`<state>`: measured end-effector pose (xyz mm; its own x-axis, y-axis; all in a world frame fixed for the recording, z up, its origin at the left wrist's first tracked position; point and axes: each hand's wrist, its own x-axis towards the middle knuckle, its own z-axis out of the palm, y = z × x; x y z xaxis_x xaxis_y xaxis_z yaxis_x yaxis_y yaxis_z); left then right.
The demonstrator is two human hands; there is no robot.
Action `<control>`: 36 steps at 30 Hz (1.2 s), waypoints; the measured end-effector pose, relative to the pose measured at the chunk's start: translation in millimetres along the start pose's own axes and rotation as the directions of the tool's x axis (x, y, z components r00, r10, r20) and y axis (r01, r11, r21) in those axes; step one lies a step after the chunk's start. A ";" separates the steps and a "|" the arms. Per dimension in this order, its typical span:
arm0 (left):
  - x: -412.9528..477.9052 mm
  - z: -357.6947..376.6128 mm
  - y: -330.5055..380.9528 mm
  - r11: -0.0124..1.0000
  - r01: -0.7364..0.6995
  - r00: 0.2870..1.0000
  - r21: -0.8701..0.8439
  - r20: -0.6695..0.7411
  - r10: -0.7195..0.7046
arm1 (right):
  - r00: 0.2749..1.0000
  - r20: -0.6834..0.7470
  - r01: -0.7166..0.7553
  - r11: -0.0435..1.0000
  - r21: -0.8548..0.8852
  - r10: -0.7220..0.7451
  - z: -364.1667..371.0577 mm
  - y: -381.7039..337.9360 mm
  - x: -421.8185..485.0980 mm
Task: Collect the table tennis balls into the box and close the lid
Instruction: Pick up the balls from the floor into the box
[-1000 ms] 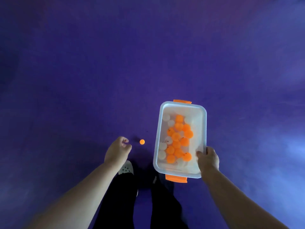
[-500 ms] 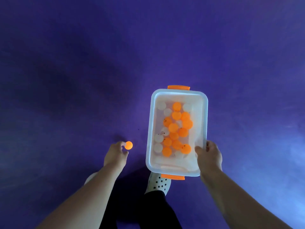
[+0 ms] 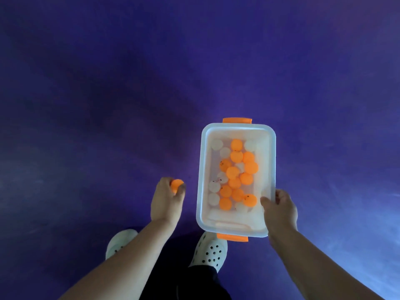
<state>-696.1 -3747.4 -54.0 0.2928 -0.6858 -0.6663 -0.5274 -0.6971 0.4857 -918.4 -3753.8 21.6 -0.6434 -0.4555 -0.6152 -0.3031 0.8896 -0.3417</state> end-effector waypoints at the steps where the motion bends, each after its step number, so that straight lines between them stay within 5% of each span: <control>1: -12.8 -17.5 20.1 0.997 -0.072 0.997 -0.030 -0.027 0.071 | 1.000 0.008 0.014 1.000 -0.005 -0.014 -7.2 -11.8 -11.2; 6: -73.5 -104.3 111.3 0.911 -0.413 0.911 -0.003 0.002 0.413 | 0.997 0.036 0.073 0.997 0.010 -0.073 -50.7 -83.9 -79.6; 9: -103.9 -159.0 152.5 0.866 -0.491 0.868 0.098 -0.027 0.496 | 0.991 0.064 0.120 0.992 0.029 -0.121 -86.2 -136.3 -124.9; 22: -240.4 -441.5 229.3 0.958 -0.285 0.889 -0.029 -0.381 0.253 | 0.902 0.128 0.415 0.910 0.017 -0.413 -214.5 -321.6 -321.5; 27: -251.9 -535.1 211.5 0.957 -0.232 0.869 -0.174 -0.479 0.124 | 0.872 0.170 0.459 0.887 0.044 -0.460 -198.8 -388.4 -387.9; 36: -193.4 -739.3 191.4 0.960 -0.218 0.836 -0.174 -0.541 0.092 | 0.804 0.230 0.554 0.831 0.049 -0.549 -115.2 -538.2 -496.1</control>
<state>-264.1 -3902.9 586.2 0.6280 -0.7505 -0.2058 -0.4319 -0.5562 0.7100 -517.1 -4002.7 592.5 -0.1888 -0.8620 -0.4704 -0.5740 0.4855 -0.6594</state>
